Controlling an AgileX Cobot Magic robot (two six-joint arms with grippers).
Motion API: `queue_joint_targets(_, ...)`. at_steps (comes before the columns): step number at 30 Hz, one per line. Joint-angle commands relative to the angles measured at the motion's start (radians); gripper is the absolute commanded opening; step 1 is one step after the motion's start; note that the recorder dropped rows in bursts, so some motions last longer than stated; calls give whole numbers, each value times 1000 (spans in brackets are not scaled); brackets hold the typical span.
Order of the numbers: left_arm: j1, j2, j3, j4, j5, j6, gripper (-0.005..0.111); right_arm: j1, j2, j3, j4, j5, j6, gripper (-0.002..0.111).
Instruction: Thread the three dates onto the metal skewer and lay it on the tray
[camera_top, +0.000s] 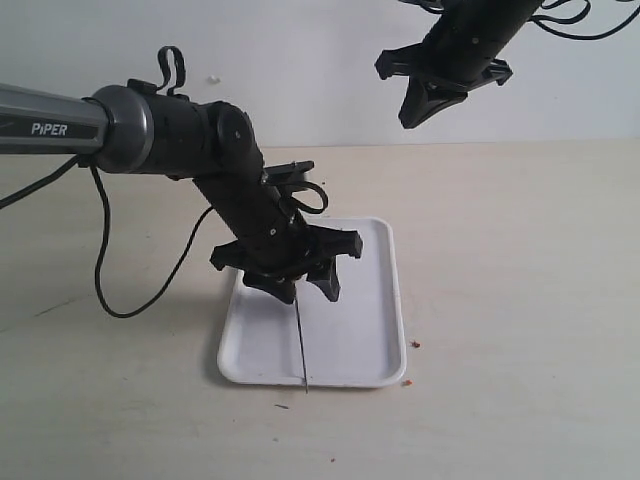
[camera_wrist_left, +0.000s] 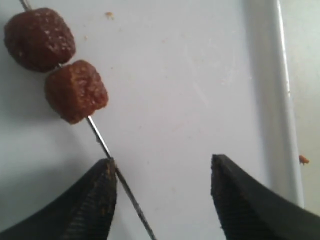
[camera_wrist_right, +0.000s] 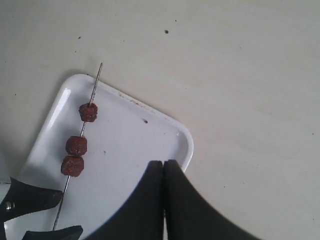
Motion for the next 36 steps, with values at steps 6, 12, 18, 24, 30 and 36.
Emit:
queue_joint_targets(6, 3, -29, -7, 153, 84, -6, 55, 1, -39, 3, 34, -5, -73, 0)
queue_joint_targets(12, 5, -123, -5, 172, 80, 2, 37, 1, -114, 3, -117, -5, -2, 0)
queue_joint_targets(18, 5, -248, 24, 184, 88, 23, 0, 1, -245, 145, -137, -5, 22, 0)
queue_joint_targets(24, 5, -436, 219, 182, -43, 102, 0, 1, -490, 471, -141, -193, 22, 0)
queue_joint_targets(30, -2, -733, 564, 130, -364, 106, 0, 1, -834, 911, 8, -557, -62, 0)
queue_joint_targets(36, -18, -1143, 914, 129, -630, 106, 0, 1, -1242, 1338, 104, -824, -149, 0)
